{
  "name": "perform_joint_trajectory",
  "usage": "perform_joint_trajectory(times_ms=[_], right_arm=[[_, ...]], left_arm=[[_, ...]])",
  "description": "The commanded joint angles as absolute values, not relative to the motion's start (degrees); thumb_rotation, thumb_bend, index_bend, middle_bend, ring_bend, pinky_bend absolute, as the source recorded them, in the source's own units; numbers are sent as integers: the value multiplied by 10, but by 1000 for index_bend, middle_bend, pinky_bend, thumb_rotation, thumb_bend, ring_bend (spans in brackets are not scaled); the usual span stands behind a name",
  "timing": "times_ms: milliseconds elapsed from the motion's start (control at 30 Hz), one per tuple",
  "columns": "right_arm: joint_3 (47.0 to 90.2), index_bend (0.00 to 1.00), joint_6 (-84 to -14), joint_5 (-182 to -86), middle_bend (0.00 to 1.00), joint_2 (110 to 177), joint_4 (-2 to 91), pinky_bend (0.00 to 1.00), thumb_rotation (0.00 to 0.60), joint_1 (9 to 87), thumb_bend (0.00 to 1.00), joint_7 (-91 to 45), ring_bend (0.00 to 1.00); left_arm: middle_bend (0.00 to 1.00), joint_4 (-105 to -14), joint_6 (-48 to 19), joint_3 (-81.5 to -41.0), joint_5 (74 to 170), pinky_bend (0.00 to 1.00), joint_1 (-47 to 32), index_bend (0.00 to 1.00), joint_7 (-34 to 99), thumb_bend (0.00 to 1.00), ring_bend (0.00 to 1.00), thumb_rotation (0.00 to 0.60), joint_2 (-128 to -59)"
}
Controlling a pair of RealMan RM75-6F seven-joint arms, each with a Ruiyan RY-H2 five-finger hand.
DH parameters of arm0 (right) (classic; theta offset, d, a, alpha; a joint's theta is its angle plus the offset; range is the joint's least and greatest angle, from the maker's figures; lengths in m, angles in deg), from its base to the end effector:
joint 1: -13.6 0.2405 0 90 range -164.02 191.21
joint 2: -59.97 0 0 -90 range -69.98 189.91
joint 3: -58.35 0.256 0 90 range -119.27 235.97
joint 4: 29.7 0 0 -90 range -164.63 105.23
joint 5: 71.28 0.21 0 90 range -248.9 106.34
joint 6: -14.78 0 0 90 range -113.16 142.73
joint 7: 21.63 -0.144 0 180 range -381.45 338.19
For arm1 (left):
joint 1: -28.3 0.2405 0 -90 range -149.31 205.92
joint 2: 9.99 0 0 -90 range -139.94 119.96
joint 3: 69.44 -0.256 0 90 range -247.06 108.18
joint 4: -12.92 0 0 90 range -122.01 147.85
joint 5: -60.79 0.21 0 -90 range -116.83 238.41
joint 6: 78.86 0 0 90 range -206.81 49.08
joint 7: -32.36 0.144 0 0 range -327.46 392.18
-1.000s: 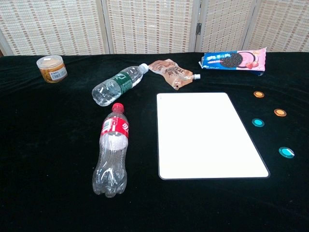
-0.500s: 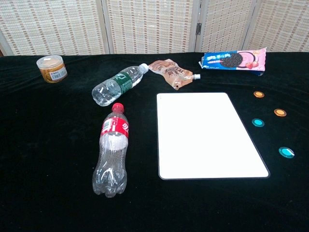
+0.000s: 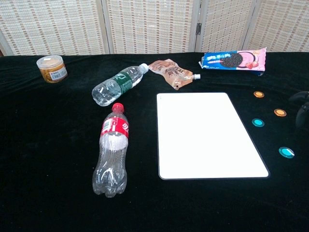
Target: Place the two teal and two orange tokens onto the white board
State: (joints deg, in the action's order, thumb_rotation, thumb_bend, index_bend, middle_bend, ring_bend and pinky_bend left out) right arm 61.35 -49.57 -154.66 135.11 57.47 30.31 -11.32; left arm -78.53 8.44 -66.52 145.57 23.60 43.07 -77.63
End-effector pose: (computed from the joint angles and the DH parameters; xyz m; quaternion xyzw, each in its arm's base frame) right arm -0.2870 -0.2354 0.0581 0.7143 -0.3966 0.3085 0.4872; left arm -0.3097 0.1801 0.1471 -0.6052 -0.3407 -0.3526 0.6272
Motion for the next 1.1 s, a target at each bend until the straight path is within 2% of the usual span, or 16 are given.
perform_joint_trajectory(times_ms=[33,267,1100], right_arm=[[611,423,-481,-1546,119,1373,555,0,600,315,442,-107,21],[604,423,-469,-1549,119,1406,523,0,600,330,442,-102,18],[584,419,-486,-1547,116,1439,471,0,600,324,433,-118,14]], left_arm=[[0,-787,80,-668,1455,0,236,0,427,171,17,600,-774],[0,-789,75,-671,1455,0,238,0,422,171,16,600,-771],[0,-794,68,-674,1456,0,237,0,420,171,12,600,-765]])
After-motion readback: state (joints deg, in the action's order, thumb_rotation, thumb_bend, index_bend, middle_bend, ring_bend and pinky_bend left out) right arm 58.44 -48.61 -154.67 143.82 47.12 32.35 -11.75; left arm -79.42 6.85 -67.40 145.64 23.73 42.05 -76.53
